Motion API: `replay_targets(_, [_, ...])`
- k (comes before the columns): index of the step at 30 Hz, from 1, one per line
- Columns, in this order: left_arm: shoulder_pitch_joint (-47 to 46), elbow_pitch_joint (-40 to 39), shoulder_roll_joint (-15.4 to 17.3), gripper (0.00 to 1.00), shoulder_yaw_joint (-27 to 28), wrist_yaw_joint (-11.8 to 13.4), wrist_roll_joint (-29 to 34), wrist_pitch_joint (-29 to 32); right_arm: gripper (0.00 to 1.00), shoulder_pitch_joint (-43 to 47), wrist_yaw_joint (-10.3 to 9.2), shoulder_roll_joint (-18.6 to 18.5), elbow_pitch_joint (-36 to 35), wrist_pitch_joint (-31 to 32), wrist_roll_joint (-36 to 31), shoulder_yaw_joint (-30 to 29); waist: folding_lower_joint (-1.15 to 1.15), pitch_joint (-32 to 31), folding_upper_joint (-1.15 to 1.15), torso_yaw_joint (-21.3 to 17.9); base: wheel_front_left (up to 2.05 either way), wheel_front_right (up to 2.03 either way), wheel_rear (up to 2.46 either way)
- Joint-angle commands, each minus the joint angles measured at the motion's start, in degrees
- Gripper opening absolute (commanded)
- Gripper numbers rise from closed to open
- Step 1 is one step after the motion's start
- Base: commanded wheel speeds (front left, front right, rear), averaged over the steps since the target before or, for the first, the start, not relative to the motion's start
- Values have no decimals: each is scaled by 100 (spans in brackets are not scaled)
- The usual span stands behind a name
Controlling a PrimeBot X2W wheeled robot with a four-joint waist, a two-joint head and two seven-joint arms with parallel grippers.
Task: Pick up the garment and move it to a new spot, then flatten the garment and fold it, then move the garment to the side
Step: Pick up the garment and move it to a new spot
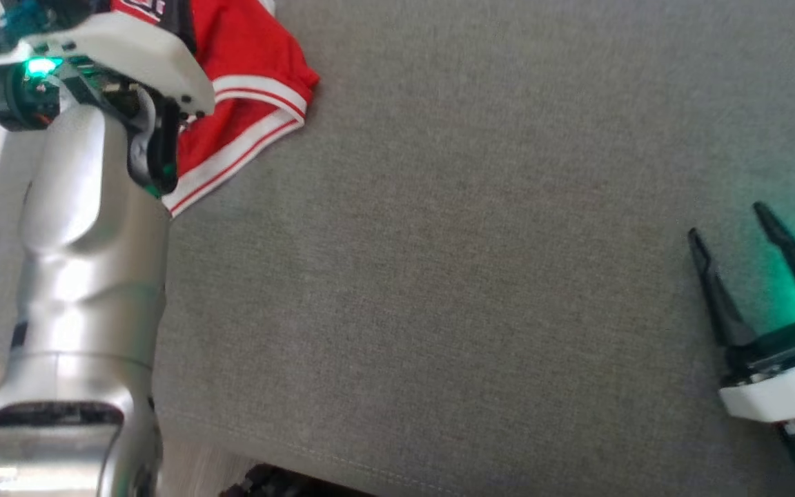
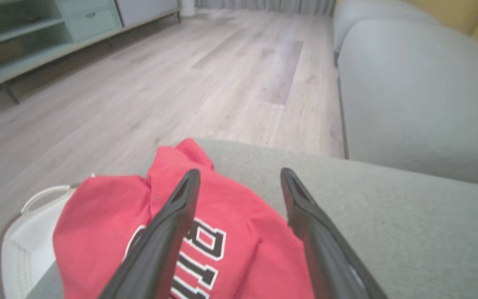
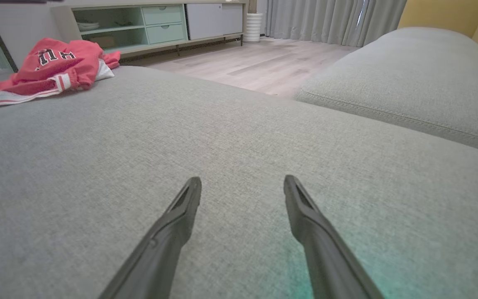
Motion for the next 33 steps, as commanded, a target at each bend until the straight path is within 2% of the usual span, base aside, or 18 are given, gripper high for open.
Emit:
replay_targets(1, [-198,202,274,100,222,96,-49,143,100,47,-5,-216,-274,-60,-38,34,-2,296,0,5,0,0,0])
replay_targets(5, [-427,1208,187,100,443,93,-431,498,100,145,-5,-421,-543,-47,-52,-48,-2,435,0,24,0,0,0])
replay_targets(8, [-485,1846,128,100,587,-52,-739,759,100,138,-5,-516,-746,14,-40,-48,-2,495,0,-7,0,0,0])
replay_targets(14, [-592,2541,98,100,573,-156,-873,1031,100,105,-5,-570,-937,83,-29,-70,-2,561,0,-32,0,0,0])
replay_targets(15, [-620,2608,93,81,575,-178,-899,1032,100,110,-5,-562,-961,89,-34,-71,-2,572,0,-35,0,0,0])
replay_targets(16, [-644,2645,89,23,558,-202,-902,986,100,120,-5,-550,-977,90,-40,-75,-2,579,0,-38,0,0,0])
replay_targets(17, [-664,2663,84,0,542,-229,-905,906,100,135,-5,-535,-982,90,-45,-82,-2,579,0,-39,0,0,0])
replay_targets(21, [-809,2556,156,0,525,-306,-906,223,100,143,-5,-428,-914,64,-48,-77,-2,471,0,-78,0,0,0])
replay_targets(25, [-981,2426,319,0,434,-399,-852,-380,100,39,-5,-217,-727,-4,-40,21,-2,87,0,-214,0,0,0])
replay_targets(29, [-1107,2249,484,0,191,-481,-750,-713,100,-83,-5,135,-419,-49,-17,229,-2,-535,0,-483,0,0,0])
replay_targets(33, [-1186,1995,634,0,-131,-504,-701,-753,100,-95,-5,550,-250,-57,23,385,-2,-1209,0,-859,0,0,0])
